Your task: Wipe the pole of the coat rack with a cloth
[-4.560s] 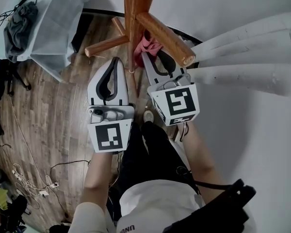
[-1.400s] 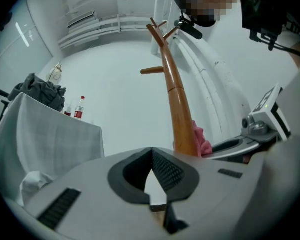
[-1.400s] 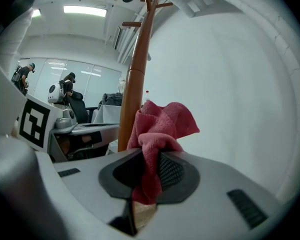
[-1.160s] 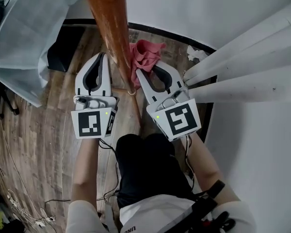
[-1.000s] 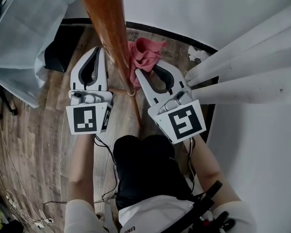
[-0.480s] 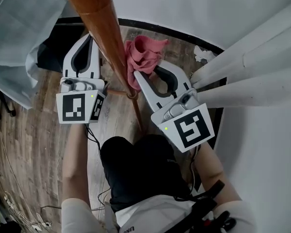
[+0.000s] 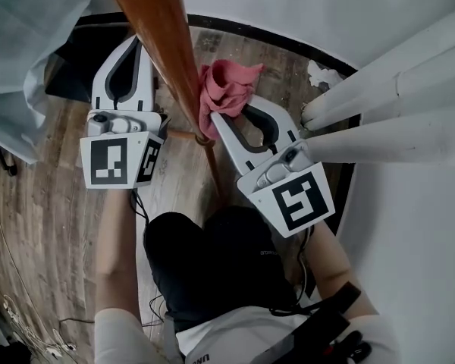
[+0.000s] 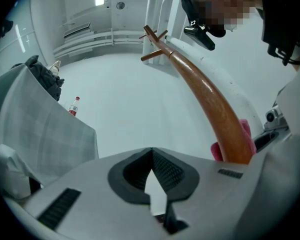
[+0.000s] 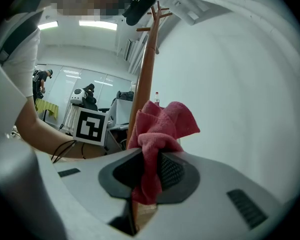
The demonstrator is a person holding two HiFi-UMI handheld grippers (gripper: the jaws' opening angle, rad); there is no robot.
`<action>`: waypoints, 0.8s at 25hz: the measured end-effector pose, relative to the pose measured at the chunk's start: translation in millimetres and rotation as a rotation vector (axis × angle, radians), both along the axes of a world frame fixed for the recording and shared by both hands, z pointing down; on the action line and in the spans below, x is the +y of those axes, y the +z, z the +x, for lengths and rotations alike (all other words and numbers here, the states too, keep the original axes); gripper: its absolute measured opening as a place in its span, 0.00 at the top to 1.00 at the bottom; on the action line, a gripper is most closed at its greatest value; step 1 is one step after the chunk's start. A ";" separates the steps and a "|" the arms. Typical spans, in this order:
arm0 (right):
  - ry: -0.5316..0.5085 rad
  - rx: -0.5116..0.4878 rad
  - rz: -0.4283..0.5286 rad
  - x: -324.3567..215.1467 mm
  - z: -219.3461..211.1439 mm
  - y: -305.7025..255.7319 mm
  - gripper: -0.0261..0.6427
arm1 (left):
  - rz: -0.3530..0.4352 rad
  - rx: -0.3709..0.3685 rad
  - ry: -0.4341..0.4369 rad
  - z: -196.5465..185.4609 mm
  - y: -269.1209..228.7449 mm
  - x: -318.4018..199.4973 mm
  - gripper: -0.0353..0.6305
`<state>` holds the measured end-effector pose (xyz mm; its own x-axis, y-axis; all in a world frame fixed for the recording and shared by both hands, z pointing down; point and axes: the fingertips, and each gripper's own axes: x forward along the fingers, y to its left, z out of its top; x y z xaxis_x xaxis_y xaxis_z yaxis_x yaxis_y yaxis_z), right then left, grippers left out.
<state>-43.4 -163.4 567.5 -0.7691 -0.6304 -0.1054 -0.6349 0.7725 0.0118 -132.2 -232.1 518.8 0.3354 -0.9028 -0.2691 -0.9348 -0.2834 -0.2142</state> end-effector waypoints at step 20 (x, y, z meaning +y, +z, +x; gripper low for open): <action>-0.014 0.109 -0.189 -7.9 -5.1 118.2 0.85 | -0.063 0.023 -0.041 -3.0 55.6 2.5 0.93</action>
